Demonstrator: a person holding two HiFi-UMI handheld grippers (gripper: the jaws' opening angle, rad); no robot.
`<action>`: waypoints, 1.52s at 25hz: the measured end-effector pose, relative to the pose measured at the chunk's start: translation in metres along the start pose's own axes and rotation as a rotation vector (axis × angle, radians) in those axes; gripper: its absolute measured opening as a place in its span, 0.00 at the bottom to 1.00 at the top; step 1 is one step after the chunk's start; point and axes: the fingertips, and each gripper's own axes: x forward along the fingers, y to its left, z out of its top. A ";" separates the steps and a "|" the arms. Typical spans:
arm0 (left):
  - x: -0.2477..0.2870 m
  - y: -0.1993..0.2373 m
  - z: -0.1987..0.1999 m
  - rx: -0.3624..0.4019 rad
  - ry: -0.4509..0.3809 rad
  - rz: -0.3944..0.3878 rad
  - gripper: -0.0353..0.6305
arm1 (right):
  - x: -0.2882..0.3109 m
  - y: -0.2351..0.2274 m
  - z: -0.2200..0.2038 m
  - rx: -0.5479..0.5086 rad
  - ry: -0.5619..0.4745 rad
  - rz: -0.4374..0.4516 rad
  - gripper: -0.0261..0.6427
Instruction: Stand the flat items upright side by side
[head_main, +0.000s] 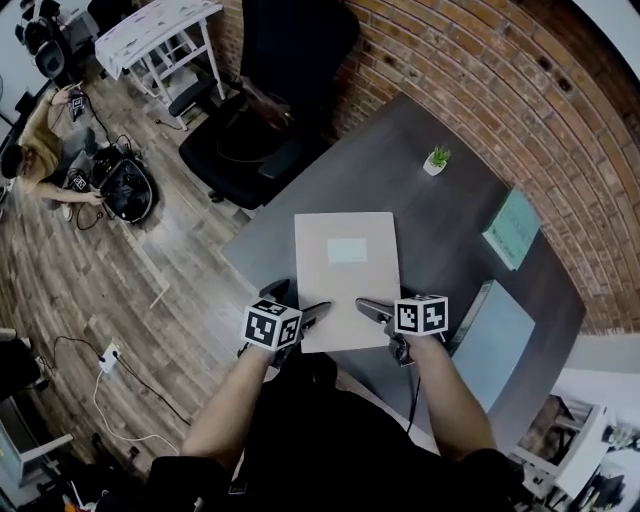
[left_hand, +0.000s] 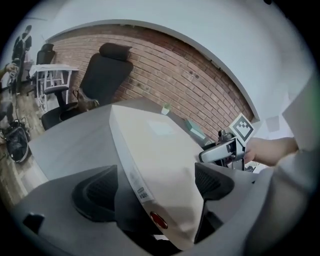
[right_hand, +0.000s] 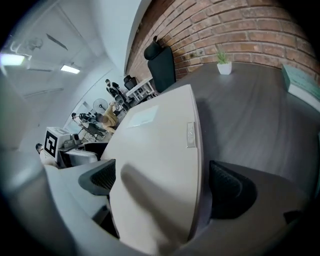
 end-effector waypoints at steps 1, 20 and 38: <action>0.004 0.000 -0.001 -0.003 0.009 -0.003 0.78 | 0.003 -0.003 -0.003 0.016 0.016 0.002 0.90; 0.032 -0.002 -0.016 -0.032 0.139 -0.055 0.80 | 0.016 -0.006 -0.011 0.004 0.140 -0.022 0.90; 0.032 -0.004 0.021 0.100 0.165 -0.024 0.80 | 0.007 -0.001 0.015 -0.007 0.073 -0.033 0.88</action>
